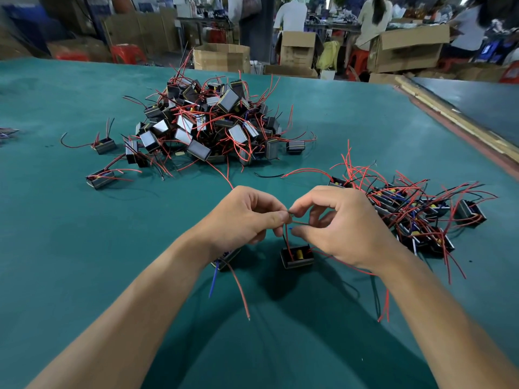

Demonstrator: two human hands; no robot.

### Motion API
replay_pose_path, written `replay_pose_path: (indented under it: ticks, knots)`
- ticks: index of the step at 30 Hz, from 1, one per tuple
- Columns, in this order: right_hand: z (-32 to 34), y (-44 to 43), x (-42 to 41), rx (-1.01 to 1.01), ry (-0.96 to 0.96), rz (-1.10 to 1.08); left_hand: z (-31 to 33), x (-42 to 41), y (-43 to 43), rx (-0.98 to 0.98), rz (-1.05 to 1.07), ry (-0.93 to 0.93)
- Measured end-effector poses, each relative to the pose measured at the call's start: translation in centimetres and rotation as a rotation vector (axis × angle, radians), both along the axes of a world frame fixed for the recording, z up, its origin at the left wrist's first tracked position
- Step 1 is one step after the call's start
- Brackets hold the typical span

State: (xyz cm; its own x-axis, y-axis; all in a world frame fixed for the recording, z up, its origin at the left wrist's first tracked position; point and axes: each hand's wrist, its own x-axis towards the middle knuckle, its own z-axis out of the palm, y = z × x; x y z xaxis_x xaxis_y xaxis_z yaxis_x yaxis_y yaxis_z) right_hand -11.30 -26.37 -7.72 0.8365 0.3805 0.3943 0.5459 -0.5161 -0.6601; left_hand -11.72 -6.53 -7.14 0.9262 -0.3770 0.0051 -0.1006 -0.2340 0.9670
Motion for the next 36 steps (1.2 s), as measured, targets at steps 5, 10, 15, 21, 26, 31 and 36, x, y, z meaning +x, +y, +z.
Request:
replay_pose_path:
  ticks: [5,10,15,21,26,31,36]
  knots:
    - [-0.15,0.19,0.06,0.032,-0.060,-0.010,0.04,-0.02,0.13,-0.008,0.007,0.009]
    - [-0.06,0.08,0.08,0.010,-0.047,-0.018,0.10,-0.07,0.05,-0.010,0.013,0.012]
    - [-0.10,0.10,-0.02,0.011,-0.038,-0.062,0.17,-0.04,-0.08,-0.014,0.018,0.026]
    - [0.17,0.19,-0.29,-0.025,-0.066,-0.113,0.09,-0.03,-0.09,-0.028,0.019,0.019]
    - [0.08,0.27,-0.32,-0.045,-0.029,-0.144,-0.09,-0.04,0.02,-0.052,0.016,0.018]
    - [0.27,0.33,-0.41,-0.077,-0.012,-0.114,-0.20,0.12,-0.01,-0.075,0.020,0.031]
    - [0.36,0.42,-0.51,-0.064,-0.012,-0.107,-0.19,0.13,0.01,-0.062,0.020,0.015]
